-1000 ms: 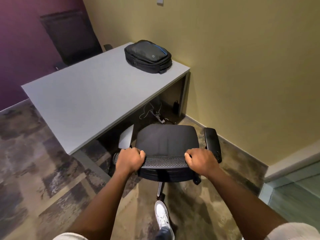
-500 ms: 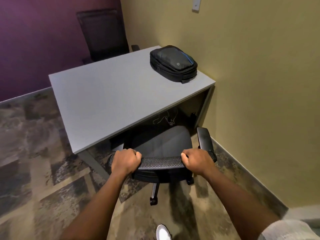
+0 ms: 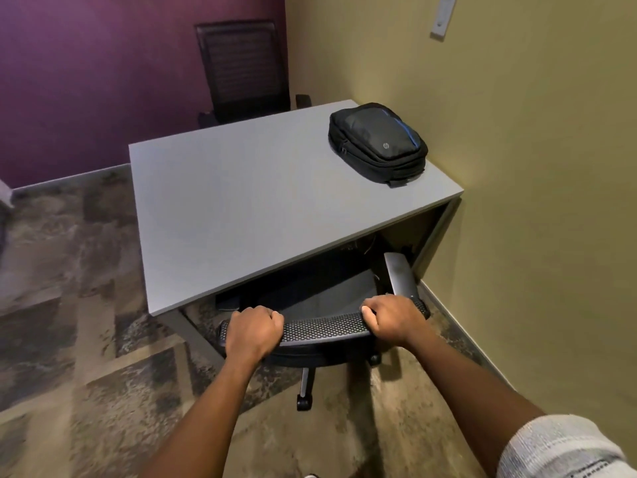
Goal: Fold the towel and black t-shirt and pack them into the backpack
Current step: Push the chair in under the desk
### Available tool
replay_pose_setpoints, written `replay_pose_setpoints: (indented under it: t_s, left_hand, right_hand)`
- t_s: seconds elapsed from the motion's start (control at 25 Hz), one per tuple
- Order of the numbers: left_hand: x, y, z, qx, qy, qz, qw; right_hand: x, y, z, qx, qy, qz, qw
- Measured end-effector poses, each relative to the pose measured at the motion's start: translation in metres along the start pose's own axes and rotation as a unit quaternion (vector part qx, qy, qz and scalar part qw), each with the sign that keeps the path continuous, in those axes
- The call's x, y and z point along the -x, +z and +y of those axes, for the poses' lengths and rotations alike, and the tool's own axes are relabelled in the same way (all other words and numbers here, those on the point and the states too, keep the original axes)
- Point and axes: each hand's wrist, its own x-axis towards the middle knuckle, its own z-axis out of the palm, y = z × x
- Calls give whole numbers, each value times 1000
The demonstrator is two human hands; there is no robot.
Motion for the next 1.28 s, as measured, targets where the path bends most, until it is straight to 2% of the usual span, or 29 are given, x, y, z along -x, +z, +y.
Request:
replay_pose_setpoints:
  t_s: [0.4, 0.76, 1.28]
  left_hand:
    - [-18, -1, 43, 9, -75, -7, 997]
    - [-24, 5, 91, 54, -120, 50, 990]
    - [-82, 0, 68, 30, -163, 61, 984]
  right_hand:
    - [-47, -17, 57, 26, -79, 1, 997]
    - [-78, -36, 105, 12, -129, -26, 991]
    - [-146, -35, 101, -29, -134, -46, 989]
